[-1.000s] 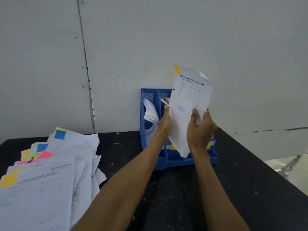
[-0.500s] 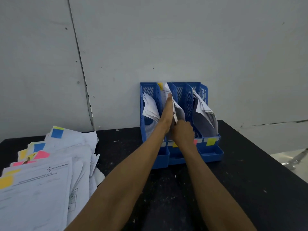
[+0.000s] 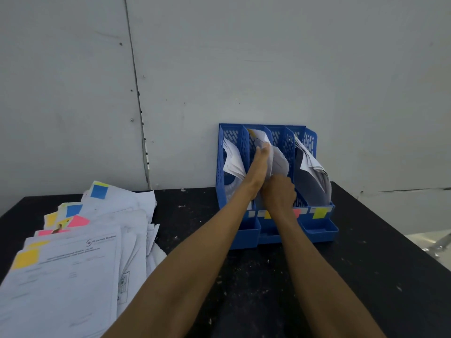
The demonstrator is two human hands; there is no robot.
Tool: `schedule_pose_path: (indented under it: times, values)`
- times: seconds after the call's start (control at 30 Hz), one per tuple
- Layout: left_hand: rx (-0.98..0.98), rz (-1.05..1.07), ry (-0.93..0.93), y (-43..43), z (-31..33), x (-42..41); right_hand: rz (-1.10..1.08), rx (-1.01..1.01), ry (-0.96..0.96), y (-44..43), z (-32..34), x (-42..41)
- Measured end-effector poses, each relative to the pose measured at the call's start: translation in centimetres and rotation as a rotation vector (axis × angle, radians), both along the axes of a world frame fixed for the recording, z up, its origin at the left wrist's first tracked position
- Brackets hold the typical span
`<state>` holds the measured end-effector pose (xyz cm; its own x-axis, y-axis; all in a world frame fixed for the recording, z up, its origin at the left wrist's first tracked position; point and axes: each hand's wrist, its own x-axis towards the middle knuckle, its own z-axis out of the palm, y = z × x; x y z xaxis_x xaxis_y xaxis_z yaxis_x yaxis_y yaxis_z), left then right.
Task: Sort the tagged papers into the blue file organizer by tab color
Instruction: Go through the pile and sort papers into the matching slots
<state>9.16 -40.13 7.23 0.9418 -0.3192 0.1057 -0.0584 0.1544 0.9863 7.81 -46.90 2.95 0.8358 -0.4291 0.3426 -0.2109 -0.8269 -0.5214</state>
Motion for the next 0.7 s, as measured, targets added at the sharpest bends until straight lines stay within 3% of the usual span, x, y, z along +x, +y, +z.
schedule_pose_path:
  times: [0.13, 0.2, 0.33, 0.47, 0.57, 0.7]
  values:
    - [0.011, -0.01, -0.075, 0.9, 0.8, -0.2, 0.004, 0.041, 0.173, 0.0, -0.1, -0.2]
    - [0.012, -0.02, -0.102, 1.8, 1.4, -0.6, -0.023, 0.125, 0.145, -0.1, 0.6, -0.7]
    - [-0.069, 0.019, -0.126, 6.0, 3.1, -1.5, -0.037, 0.128, -0.207, 3.4, 3.9, -2.7]
    - [-0.096, 0.242, -0.177, 12.1, 4.0, -2.5, 0.098, 0.134, -0.492, 9.7, 6.9, -3.9]
    - [0.093, 0.428, -0.258, 19.3, 1.6, -4.3, 0.268, 0.191, -0.476, 16.2, 6.2, -4.8]
    - [0.575, 0.645, -0.298, 30.1, -4.6, -6.9, 0.544, 0.207, -0.111, 24.4, 0.9, -5.6]
